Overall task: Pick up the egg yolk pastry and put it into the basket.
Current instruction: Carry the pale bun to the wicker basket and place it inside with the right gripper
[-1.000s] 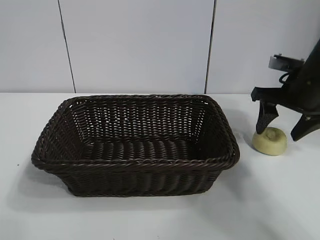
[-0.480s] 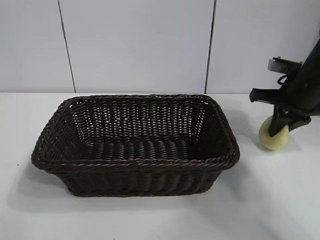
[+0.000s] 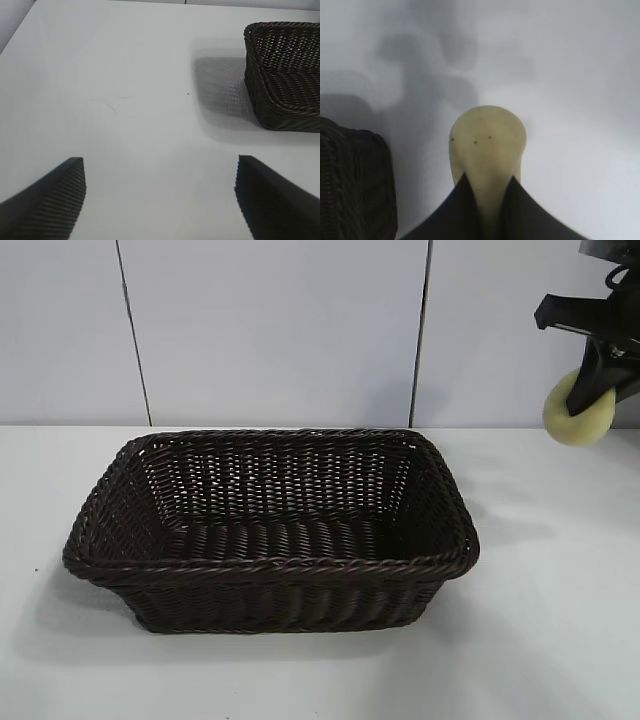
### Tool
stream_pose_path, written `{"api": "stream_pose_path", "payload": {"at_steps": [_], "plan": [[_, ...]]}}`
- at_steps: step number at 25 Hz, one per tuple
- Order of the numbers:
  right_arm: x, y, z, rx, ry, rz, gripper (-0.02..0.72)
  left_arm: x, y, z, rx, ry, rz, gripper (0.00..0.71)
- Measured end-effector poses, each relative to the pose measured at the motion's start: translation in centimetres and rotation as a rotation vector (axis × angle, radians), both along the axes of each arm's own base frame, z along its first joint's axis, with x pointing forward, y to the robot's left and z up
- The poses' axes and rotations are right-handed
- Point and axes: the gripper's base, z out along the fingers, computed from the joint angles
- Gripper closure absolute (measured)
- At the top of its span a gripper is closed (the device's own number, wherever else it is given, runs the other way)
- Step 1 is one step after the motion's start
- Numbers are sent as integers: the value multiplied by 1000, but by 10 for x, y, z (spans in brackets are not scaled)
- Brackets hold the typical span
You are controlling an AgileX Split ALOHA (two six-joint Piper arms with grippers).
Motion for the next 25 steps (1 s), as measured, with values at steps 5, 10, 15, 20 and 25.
{"api": "stream_pose_path", "payload": {"at_steps": [5,10,15,20,25], "plan": [[-2,24,2,59,-2,54,662,0,0,0,0,0,0,114],[-12,84,4,78,-6,220,662,0,0,0,0,0,0,114],[-31,148,6,100,-50,364,664,0,0,0,0,0,0,114],[-48,196,10,127,-143,466,665,0,0,0,0,0,0,114],[-53,223,-1,139,-173,506,668,0,0,0,0,0,0,114]]}}
